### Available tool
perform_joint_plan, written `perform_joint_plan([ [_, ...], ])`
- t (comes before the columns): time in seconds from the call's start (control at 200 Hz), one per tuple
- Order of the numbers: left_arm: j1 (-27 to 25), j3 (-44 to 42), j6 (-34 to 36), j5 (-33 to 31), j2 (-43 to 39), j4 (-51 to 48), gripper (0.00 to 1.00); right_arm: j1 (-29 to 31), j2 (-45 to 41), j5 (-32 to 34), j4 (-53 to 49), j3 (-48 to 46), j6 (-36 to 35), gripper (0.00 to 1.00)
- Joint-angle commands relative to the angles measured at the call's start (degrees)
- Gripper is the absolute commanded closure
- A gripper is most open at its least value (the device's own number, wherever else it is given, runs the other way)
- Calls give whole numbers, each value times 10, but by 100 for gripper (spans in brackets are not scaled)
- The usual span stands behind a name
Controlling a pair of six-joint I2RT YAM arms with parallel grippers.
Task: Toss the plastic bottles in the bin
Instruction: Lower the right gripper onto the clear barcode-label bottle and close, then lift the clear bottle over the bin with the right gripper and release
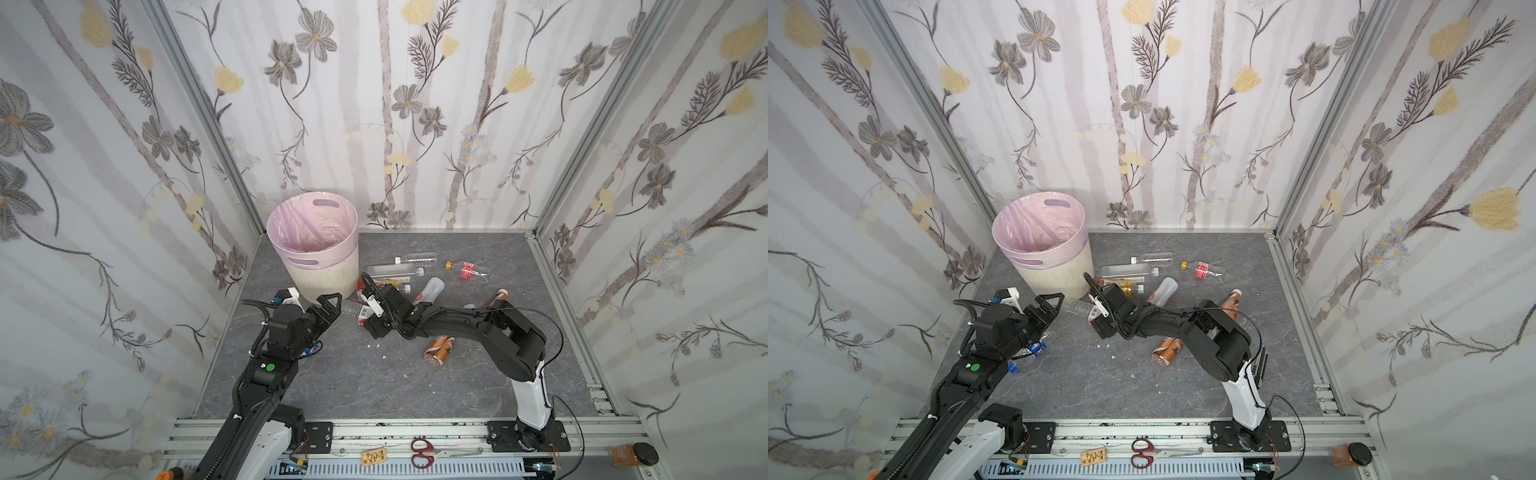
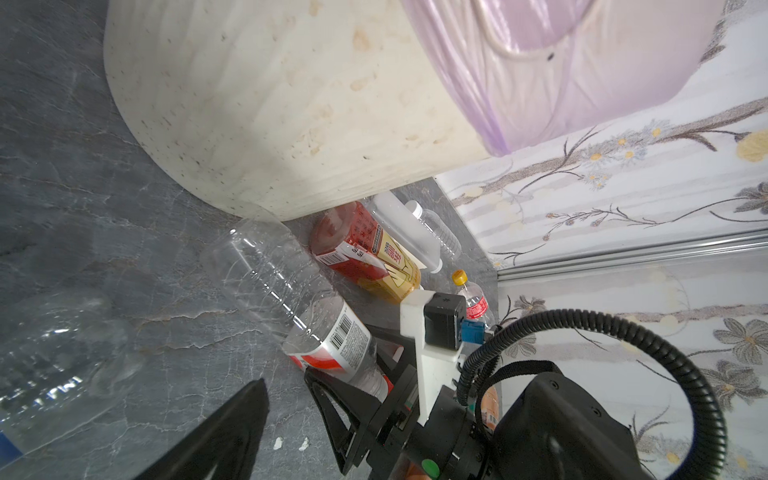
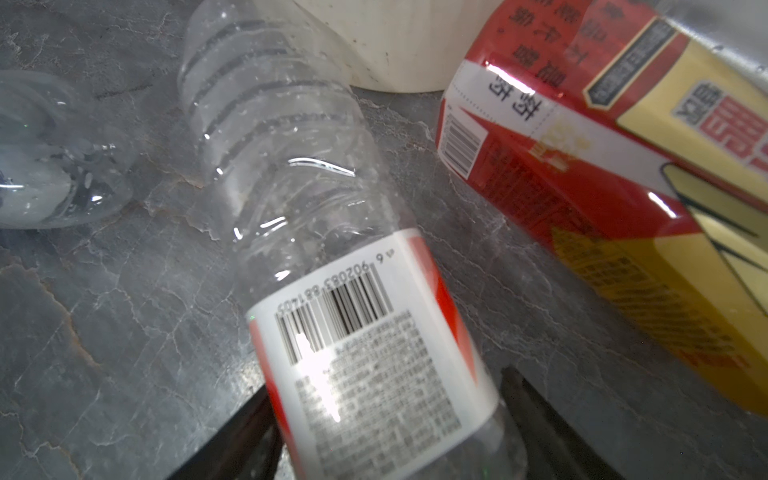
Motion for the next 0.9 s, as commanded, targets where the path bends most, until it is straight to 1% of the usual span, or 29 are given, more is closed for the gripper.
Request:
perform_joint_plan([
  [0.0,0,-1,-1,-1,0,18,0,0,3,-12,20,1,-1,30],
  [0.09,1,1,-1,-2,3,18,0,2,-6,-12,21,-9,-1,31],
  [0.13,1,3,-1,-2,5,17,0,2,-12,-12,22,-14,-1,33],
  [0.45,1,15,-3,-2,7,17,0,10,-55,-10,35,-51,10,33],
  [0.694,1,27,-7,1,-2,16,0,10,-86,-28,57,-80,27,35],
  [0.894,1,47,1,-7,-10,17,0,9,-126,-20,60,-105,33,35],
])
